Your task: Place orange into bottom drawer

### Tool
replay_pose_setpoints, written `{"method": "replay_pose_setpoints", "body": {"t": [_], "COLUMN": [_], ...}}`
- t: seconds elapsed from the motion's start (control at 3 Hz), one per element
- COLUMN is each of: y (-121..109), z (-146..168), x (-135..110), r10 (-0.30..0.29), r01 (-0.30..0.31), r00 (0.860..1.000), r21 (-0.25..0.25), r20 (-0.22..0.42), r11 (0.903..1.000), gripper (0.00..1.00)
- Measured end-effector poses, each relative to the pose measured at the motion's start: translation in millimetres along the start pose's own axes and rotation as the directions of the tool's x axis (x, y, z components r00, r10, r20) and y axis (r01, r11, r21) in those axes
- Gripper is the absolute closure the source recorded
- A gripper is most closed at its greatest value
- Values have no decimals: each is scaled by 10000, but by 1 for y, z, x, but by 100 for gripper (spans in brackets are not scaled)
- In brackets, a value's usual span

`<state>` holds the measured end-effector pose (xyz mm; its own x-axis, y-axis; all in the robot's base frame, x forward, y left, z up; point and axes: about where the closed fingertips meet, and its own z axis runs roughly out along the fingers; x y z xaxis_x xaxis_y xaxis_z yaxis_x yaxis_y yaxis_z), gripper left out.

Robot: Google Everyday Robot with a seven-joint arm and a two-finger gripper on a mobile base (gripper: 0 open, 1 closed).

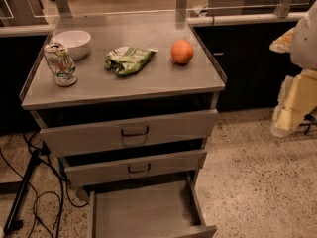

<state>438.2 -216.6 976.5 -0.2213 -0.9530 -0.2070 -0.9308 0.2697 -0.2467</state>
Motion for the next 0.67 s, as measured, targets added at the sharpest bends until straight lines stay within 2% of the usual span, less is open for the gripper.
{"method": "replay_pose_setpoints", "body": {"t": [0.33,0.67], "y": [0,-7], "z": [0,14], "x": [0,-11], "r10": [0,284], "r01": [0,-256], "r00": [10000,9971], "r21": [0,402], "r20": [-1,-707], "r11": [10000,9989], "gripper": [0,0]}}
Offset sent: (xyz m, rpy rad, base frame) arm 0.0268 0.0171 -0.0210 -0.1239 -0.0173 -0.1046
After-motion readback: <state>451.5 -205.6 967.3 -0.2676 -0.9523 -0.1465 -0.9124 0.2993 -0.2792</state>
